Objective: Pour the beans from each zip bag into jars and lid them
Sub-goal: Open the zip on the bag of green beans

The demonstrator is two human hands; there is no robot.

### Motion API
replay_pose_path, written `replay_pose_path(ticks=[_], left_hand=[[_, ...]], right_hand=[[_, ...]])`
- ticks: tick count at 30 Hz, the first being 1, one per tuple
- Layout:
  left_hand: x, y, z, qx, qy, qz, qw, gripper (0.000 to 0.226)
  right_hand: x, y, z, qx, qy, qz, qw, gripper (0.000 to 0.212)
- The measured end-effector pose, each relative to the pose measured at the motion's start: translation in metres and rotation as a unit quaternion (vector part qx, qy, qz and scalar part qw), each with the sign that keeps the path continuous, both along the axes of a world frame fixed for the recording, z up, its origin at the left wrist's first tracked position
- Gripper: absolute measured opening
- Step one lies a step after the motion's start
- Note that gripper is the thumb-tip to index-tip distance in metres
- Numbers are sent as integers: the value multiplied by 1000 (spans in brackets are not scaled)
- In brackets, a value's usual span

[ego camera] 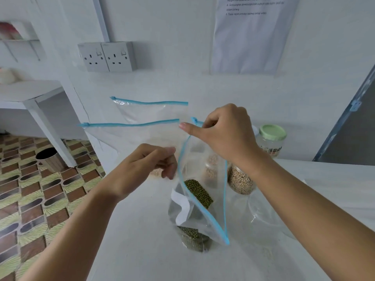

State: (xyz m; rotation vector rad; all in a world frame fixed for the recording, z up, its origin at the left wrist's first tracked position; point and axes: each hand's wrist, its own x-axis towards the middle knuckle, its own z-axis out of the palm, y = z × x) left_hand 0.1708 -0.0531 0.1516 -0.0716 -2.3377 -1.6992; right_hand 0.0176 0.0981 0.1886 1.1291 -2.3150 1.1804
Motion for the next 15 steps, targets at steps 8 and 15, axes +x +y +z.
replay_pose_path(ticks=[8, 15], left_hand=[[-43, -20, -36, 2, -77, 115, 990, 25], [-69, -10, -48, -38, -88, 120, 988, 17]], right_hand=[[-1, -3, 0, 18, 29, -42, 999, 55], [-5, 3, -12, -49, -78, 123, 988, 12]])
